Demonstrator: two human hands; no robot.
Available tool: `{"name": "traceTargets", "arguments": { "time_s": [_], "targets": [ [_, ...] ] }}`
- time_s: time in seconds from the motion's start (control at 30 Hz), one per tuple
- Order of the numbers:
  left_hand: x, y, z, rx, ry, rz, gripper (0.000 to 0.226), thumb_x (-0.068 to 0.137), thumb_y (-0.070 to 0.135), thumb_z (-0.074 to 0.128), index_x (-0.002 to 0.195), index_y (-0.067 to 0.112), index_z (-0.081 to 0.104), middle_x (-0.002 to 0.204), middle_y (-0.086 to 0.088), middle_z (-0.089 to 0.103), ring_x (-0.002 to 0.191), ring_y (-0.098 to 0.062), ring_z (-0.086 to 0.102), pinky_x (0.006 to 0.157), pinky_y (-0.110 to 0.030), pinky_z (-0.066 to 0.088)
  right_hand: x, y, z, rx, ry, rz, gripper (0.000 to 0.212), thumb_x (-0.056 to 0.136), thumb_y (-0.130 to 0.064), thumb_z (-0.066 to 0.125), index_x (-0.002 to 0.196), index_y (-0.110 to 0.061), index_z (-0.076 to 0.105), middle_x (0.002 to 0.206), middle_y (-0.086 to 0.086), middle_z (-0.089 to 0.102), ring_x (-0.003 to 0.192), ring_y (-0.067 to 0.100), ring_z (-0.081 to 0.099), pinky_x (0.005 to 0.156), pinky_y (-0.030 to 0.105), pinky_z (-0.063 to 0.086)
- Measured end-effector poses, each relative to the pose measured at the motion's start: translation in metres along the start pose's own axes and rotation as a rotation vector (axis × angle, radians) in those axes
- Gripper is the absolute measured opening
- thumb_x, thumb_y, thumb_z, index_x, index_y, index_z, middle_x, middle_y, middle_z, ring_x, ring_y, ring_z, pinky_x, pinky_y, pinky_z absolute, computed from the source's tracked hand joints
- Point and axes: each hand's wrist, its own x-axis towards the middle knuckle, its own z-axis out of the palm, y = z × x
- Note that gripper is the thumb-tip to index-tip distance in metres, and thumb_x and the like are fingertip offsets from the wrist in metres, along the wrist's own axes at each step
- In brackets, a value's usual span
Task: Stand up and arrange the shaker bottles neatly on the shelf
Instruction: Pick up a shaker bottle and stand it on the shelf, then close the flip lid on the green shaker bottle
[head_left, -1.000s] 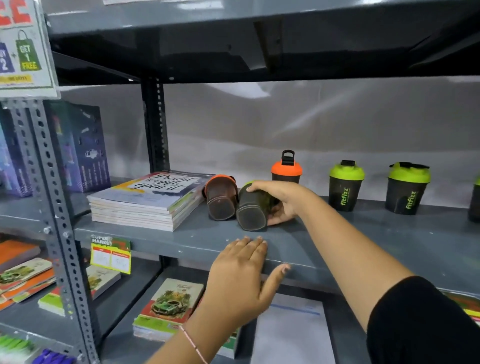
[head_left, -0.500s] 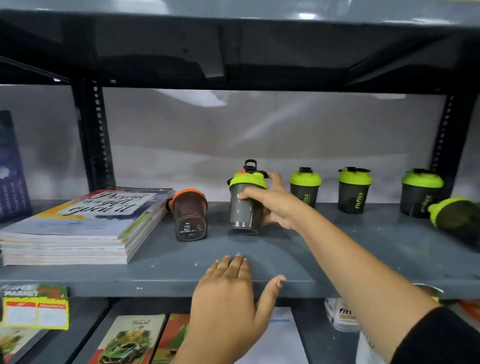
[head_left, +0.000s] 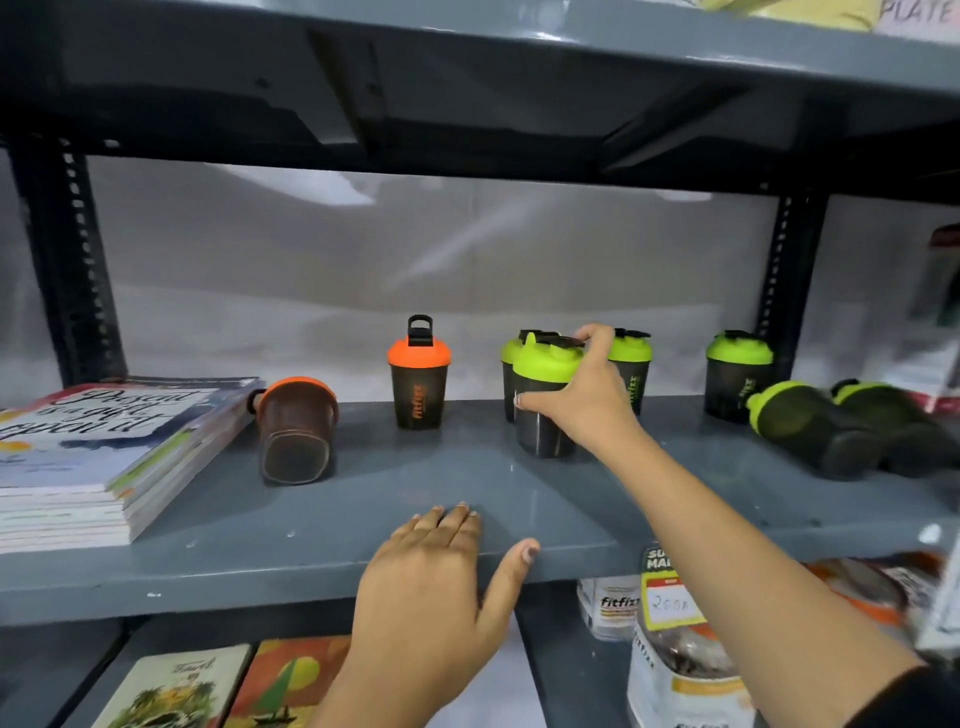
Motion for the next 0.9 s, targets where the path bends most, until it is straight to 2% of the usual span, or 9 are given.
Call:
{"name": "traceTargets", "arguments": {
  "time_s": [0.1, 0.3, 0.4, 0.5, 0.57, 0.63, 0.7, 0.8, 0.9],
  "targets": [
    [-0.001, 0.000, 0.001, -0.002, 0.025, 0.005, 0.069, 0.094, 0.064, 0.027, 0.103, 0.014, 0.074, 0.106, -0.002, 0.072, 0.100, -0.021, 0.068, 0.086, -0.035, 0.051, 0.002, 0.010, -0.006, -0.036, -0.014, 0.024, 0.086, 0.059, -0.031, 0.090, 0.116, -0.023, 0.026, 0.112, 0.012, 0.050, 0.095, 0.030, 0.050, 0.069, 0.033, 0.037],
    [-0.003, 0.000, 0.002, -0.012, 0.021, -0.018, 0.069, 0.094, 0.063, 0.026, 0.106, 0.015, 0.074, 0.109, -0.002, 0.071, 0.103, -0.021, 0.067, 0.087, -0.036, 0.051, -0.004, 0.012, -0.005, -0.079, -0.058, 0.024, 0.085, 0.063, -0.029, 0.090, 0.117, -0.020, 0.025, 0.114, 0.014, 0.043, 0.095, 0.030, 0.046, 0.071, 0.033, 0.037],
    [-0.005, 0.000, 0.002, -0.012, 0.021, -0.013, 0.067, 0.095, 0.062, 0.027, 0.109, 0.015, 0.073, 0.112, -0.001, 0.070, 0.105, -0.020, 0.066, 0.089, -0.037, 0.049, -0.002, 0.010, -0.007, -0.129, -0.124, 0.072, 0.089, 0.064, -0.037, 0.090, 0.122, -0.019, 0.024, 0.120, 0.015, 0.044, 0.095, 0.029, 0.048, 0.074, 0.032, 0.038],
    [-0.008, -0.001, 0.004, 0.003, 0.025, -0.005, 0.064, 0.094, 0.059, 0.030, 0.112, 0.015, 0.071, 0.114, -0.001, 0.069, 0.107, -0.020, 0.065, 0.093, -0.038, 0.045, 0.007, 0.000, -0.029, -0.108, -0.283, 0.214, 0.100, 0.067, -0.063, 0.079, 0.136, -0.021, 0.020, 0.136, 0.012, 0.044, 0.115, 0.030, 0.052, 0.086, 0.032, 0.040],
    [-0.010, 0.000, 0.006, 0.029, 0.007, -0.012, 0.061, 0.094, 0.058, 0.031, 0.117, 0.016, 0.069, 0.118, 0.000, 0.068, 0.110, -0.019, 0.063, 0.097, -0.038, 0.041, 0.022, -0.018, -0.057, -0.155, -0.328, 0.183, 0.091, 0.079, -0.068, 0.064, 0.147, -0.021, 0.024, 0.149, 0.009, 0.041, 0.129, 0.029, 0.047, 0.091, 0.032, 0.036],
    [-0.011, 0.001, 0.008, 0.065, -0.018, -0.018, 0.059, 0.094, 0.057, 0.032, 0.120, 0.016, 0.067, 0.121, 0.002, 0.066, 0.112, -0.018, 0.061, 0.099, -0.038, 0.037, 0.042, -0.038, -0.083, -0.318, -0.382, 0.010, 0.063, 0.092, -0.053, 0.059, 0.145, -0.026, 0.039, 0.151, 0.007, 0.042, 0.135, 0.028, 0.045, 0.096, 0.032, 0.036],
    [-0.012, 0.001, 0.009, 0.068, -0.031, -0.018, 0.058, 0.095, 0.054, 0.032, 0.121, 0.016, 0.066, 0.123, 0.001, 0.066, 0.113, -0.019, 0.061, 0.100, -0.039, 0.036, 0.057, -0.057, -0.096, -0.478, -0.519, -0.138, 0.043, 0.095, -0.024, 0.064, 0.134, -0.037, 0.052, 0.148, 0.004, 0.047, 0.134, 0.028, 0.048, 0.104, 0.037, 0.040],
    [-0.012, 0.002, 0.007, 0.043, -0.036, -0.024, 0.057, 0.095, 0.052, 0.031, 0.123, 0.015, 0.064, 0.125, 0.000, 0.064, 0.114, -0.020, 0.060, 0.101, -0.039, 0.037, 0.072, -0.067, -0.092, -0.682, -0.715, -0.184, 0.064, 0.087, 0.007, 0.060, 0.128, -0.041, 0.060, 0.149, -0.003, 0.045, 0.133, 0.020, 0.046, 0.102, 0.040, 0.044],
    [-0.013, 0.003, 0.007, 0.023, -0.032, -0.027, 0.058, 0.095, 0.052, 0.030, 0.123, 0.014, 0.065, 0.125, -0.001, 0.064, 0.115, -0.021, 0.060, 0.101, -0.040, 0.039, 0.082, -0.065, -0.081, -0.757, -0.817, -0.183, 0.071, 0.083, 0.015, 0.058, 0.126, -0.041, 0.063, 0.151, -0.005, 0.043, 0.130, 0.024, 0.048, 0.091, 0.040, 0.050]
  ]
}}
